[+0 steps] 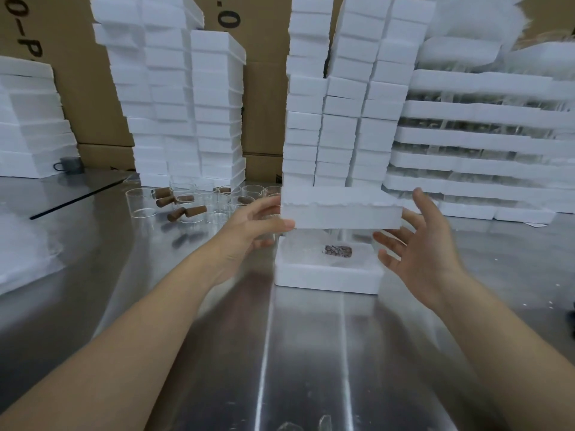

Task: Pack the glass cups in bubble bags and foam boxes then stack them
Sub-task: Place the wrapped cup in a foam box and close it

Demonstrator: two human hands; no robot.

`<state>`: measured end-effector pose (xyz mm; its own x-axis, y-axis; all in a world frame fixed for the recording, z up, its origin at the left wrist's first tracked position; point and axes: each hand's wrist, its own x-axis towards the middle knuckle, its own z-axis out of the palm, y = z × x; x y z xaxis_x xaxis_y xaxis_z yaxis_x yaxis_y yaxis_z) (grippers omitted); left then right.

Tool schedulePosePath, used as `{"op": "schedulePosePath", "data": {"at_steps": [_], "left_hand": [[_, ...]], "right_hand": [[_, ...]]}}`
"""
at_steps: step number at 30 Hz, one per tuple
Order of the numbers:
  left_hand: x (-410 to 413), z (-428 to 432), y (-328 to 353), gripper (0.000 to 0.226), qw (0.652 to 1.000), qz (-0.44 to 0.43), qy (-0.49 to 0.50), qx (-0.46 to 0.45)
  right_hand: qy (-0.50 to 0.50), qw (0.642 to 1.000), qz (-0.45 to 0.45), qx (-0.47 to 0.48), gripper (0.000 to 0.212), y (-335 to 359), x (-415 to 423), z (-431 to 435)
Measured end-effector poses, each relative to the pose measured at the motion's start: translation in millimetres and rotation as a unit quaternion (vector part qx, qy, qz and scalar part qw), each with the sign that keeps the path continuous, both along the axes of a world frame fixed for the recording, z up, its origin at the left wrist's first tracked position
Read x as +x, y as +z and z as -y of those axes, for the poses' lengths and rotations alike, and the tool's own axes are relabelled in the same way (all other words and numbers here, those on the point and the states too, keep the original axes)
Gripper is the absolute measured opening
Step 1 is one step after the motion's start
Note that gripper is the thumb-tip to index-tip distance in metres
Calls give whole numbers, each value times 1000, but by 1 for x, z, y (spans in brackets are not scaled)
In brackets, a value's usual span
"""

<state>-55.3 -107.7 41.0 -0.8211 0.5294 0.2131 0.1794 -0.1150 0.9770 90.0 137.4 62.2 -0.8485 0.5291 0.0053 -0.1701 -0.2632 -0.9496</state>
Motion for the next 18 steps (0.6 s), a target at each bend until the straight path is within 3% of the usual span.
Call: {"op": "schedulePosePath", "data": {"at_steps": [4, 18], "left_hand": [[-1, 2, -5, 84, 999, 13, -41, -26], [-8, 6, -13, 80, 992, 67, -96, -37]], "right_hand": [[-47, 996, 49, 64, 30, -8, -5, -6], [-36, 983, 119, 132, 14, -23, -15, -10]]}}
